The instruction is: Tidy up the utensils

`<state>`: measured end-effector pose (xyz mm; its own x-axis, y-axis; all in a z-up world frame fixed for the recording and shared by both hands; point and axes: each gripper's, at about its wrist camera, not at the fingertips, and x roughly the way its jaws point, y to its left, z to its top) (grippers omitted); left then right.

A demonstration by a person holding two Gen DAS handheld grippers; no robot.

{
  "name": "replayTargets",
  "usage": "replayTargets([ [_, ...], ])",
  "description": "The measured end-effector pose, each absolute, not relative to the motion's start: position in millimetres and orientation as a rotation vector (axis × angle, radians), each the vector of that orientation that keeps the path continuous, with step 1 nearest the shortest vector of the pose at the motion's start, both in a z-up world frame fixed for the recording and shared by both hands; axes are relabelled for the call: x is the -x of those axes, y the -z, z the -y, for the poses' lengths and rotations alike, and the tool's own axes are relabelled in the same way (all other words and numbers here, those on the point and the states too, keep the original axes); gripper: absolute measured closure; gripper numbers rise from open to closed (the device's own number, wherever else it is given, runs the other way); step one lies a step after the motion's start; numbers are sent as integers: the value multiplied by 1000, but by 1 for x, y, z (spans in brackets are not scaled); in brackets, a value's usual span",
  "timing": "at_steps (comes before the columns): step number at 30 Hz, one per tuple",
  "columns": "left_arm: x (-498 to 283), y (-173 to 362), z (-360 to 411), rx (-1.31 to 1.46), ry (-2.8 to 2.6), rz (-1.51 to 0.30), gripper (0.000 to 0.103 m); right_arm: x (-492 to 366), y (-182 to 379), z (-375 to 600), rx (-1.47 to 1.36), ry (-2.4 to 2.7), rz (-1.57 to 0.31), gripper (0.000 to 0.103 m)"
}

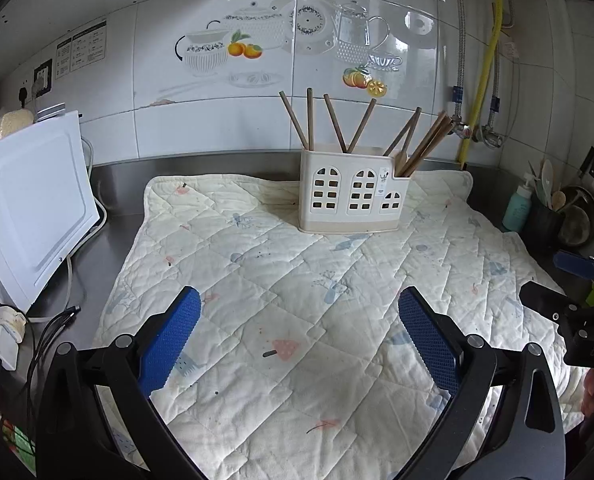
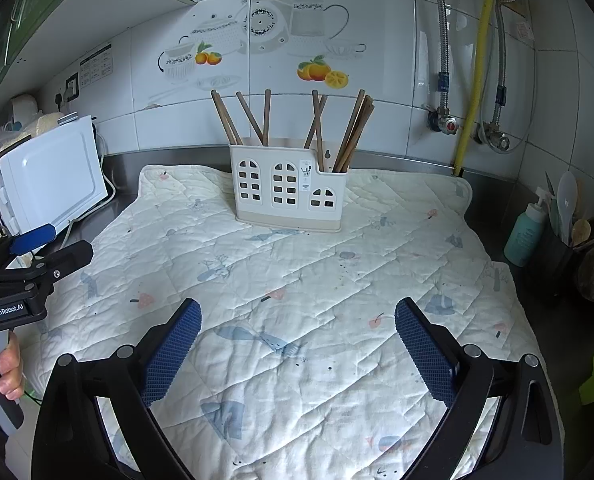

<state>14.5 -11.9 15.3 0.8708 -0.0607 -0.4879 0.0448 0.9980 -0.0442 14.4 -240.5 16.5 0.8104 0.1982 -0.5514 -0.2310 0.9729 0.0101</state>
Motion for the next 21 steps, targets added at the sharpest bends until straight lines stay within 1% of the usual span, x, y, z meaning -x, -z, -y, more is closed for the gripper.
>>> replayTargets([
  [21, -15, -12, 13, 39, 66, -521, 5, -14, -17, 236, 74, -240, -579, 9],
])
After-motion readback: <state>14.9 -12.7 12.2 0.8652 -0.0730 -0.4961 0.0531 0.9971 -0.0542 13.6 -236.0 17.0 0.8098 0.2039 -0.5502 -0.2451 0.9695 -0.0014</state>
